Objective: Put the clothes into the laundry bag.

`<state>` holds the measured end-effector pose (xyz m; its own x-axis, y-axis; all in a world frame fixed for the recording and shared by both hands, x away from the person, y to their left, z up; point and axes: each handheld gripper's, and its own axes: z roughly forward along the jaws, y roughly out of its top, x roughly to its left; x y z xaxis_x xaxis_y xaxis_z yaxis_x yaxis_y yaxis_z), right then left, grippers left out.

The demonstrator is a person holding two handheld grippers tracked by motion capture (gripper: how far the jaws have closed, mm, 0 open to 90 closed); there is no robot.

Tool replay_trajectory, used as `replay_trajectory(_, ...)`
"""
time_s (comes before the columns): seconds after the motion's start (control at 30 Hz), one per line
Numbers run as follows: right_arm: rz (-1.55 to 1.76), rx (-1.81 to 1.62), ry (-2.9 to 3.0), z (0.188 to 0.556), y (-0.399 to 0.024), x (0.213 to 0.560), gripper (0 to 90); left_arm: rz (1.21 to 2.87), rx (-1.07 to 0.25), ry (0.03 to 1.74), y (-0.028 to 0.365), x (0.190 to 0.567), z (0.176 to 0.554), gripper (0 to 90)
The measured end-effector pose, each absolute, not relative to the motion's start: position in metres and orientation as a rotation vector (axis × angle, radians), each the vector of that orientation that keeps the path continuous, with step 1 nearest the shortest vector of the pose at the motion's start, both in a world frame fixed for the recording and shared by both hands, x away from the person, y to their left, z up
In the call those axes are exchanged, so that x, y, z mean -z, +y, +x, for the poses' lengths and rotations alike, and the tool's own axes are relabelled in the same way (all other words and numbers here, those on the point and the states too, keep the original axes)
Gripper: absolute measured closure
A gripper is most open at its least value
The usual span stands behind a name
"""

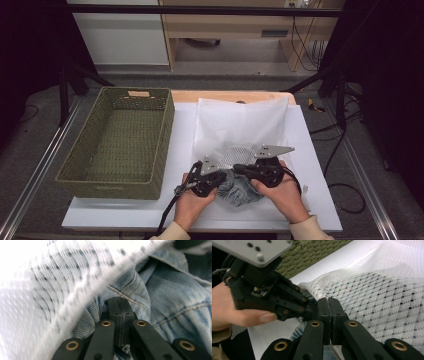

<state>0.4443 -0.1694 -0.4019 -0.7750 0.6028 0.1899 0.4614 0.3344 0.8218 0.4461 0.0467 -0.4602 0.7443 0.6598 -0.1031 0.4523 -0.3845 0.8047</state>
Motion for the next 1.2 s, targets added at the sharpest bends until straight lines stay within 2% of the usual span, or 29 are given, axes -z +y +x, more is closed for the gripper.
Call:
replay_trajectory(0.87,0.961,-1.415,2.482,0.442,-0.165,0.403,89.3,1.970,-0.364,0.913,0.047,0.458,0.474,90.0)
replay_trajectory(1.2,0.976,-1.398,2.472,0.443,-0.167,0.406,89.3,1.967,-0.328,0.889,0.062,0.453,0.451,90.0)
